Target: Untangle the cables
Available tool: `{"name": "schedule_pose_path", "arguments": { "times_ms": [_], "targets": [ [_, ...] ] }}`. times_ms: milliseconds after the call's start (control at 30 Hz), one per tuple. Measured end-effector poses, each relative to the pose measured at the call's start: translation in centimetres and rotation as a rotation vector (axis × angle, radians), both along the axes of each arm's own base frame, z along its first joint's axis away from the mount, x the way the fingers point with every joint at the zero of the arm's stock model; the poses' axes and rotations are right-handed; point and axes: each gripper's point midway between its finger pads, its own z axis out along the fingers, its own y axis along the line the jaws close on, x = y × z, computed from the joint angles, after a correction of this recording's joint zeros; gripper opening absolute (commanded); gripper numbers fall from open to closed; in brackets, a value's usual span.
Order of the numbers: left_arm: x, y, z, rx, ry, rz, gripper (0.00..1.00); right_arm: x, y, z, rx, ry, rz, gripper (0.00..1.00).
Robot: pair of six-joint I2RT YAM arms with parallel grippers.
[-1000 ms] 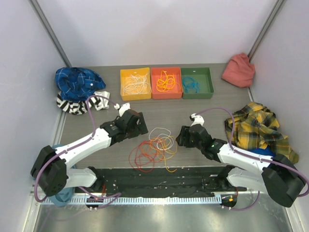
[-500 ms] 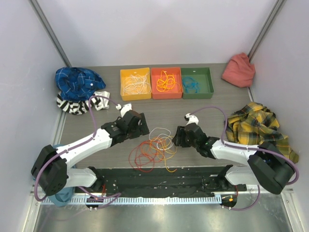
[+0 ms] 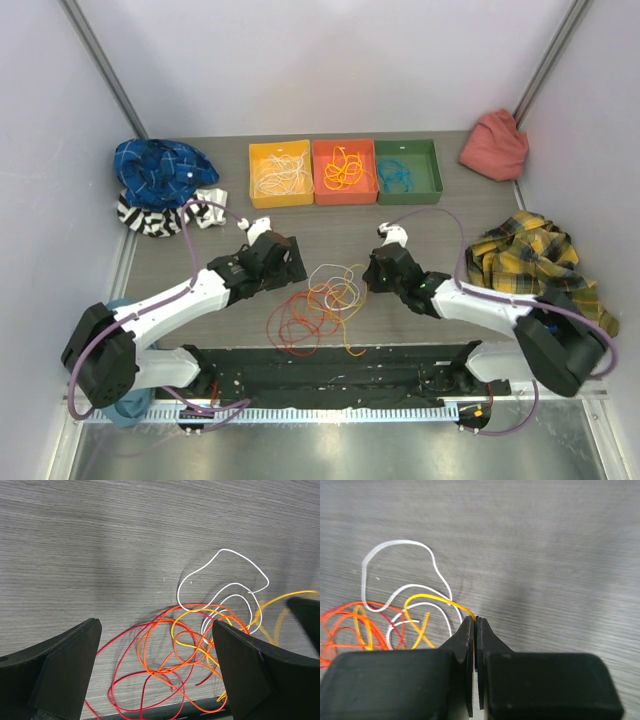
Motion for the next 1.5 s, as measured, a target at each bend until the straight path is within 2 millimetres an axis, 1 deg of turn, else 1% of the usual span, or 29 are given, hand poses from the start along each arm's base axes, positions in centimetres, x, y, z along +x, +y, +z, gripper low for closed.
{"name": "schedule_pose_path", "arguments": {
  "times_ms": [67,167,200,233,267,300,333,367,433,467,500,533,600,633,667,700,767,867,967,1033,1133,1200,1267,1333,1433,1500],
  "targets": [
    [-0.1,0.2,0.1,0.000,-0.006,0.003,0.99,0.5,-0.3,2.3,-0.005,-0.044,-0.006,0.01],
    [0.0,0.3,0.8,-0.009,-0.027,0.009,0.99,2.3,-0.2,9.9,0.019,-0.187,-0.019,0.01],
    [0.1,0.4,1.0,-0.012,-0.035,0.011,0.99,3.0,-0.2,13.5,0.032,-0.249,-0.027,0.01],
    [0.2,0.5,1.3,-0.015,-0.045,0.014,0.99,3.9,-0.1,18.6,0.071,-0.343,-0.039,0.01],
    [0.2,0.5,1.4,-0.016,-0.050,0.016,0.99,4.3,-0.2,22.3,0.102,-0.412,-0.049,0.01],
    [0.2,0.6,1.5,-0.016,-0.055,0.018,0.99,4.5,-0.5,26.8,0.130,-0.486,-0.062,0.01],
    [0.3,0.6,1.6,-0.016,-0.058,0.020,0.99,4.5,-1.0,32.1,0.171,-0.574,-0.077,0.01],
    [0.3,0.6,1.6,-0.014,-0.060,0.022,0.99,4.3,-1.6,36.0,0.203,-0.641,-0.091,0.01],
    [0.3,0.7,1.6,-0.012,-0.062,0.024,0.99,3.1,-3.1,43.3,0.269,-0.768,-0.117,0.01],
    [0.4,0.7,1.6,-0.012,-0.063,0.024,0.99,2.3,-4.0,46.2,0.295,-0.817,-0.127,0.01],
    [0.4,0.7,1.7,-0.012,-0.063,0.025,0.99,1.7,-4.8,48.5,0.313,-0.858,-0.136,0.01],
    [0.4,0.7,1.7,-0.013,-0.064,0.025,0.99,1.1,-5.5,50.0,0.325,-0.885,-0.144,0.01],
    [0.5,0.6,1.8,-0.015,-0.067,0.026,0.99,0.1,-6.6,51.8,0.336,-0.919,-0.155,0.01],
    [0.5,0.6,1.8,-0.015,-0.068,0.026,0.99,-0.2,-7.0,52.0,0.337,-0.926,-0.159,0.01],
    [0.5,0.6,1.8,-0.016,-0.069,0.026,0.99,-0.3,-7.2,51.8,0.330,-0.922,-0.161,0.01],
    [0.5,0.6,1.8,-0.016,-0.070,0.027,0.99,-0.2,-7.1,51.2,0.317,-0.910,-0.161,0.01],
    [0.5,0.6,1.8,-0.016,-0.070,0.027,0.99,0.5,-6.7,49.3,0.280,-0.875,-0.159,0.01],
    [0.5,0.7,1.9,-0.013,-0.073,0.030,0.99,2.2,-5.3,44.6,0.192,-0.788,-0.142,0.01],
    [0.5,1.0,2.2,-0.012,-0.083,0.037,0.99,4.1,-3.7,40.5,0.108,-0.707,-0.127,0.01],
    [0.5,1.2,2.7,-0.015,-0.095,0.043,0.99,5.3,-2.8,38.2,0.060,-0.662,-0.117,0.01],
    [0.5,1.6,3.7,-0.028,-0.124,0.053,0.99,6.7,-1.9,36.6,0.026,-0.634,-0.119,0.01],
    [0.5,1.8,4.3,-0.037,-0.142,0.059,0.99,7.7,-1.5,36.2,0.020,-0.629,-0.128,0.01],
    [0.4,2.1,4.8,-0.045,-0.157,0.066,0.99,9.2,-1.4,35.7,0.008,-0.621,-0.147,0.01],
    [0.1,2.5,4.7,-0.043,-0.166,0.073,0.99,11.0,-1.3,35.0,-0.005,-0.610,-0.167,0.01],
    [-0.4,3.4,4.0,-0.023,-0.161,0.082,0.99,13.6,-1.3,33.6,-0.031,-0.585,-0.193,0.01],
    [-0.8,4.1,3.6,-0.007,-0.157,0.089,0.99,15.7,-1.5,32.7,-0.045,-0.567,-0.213,0.01]
  ]
}}
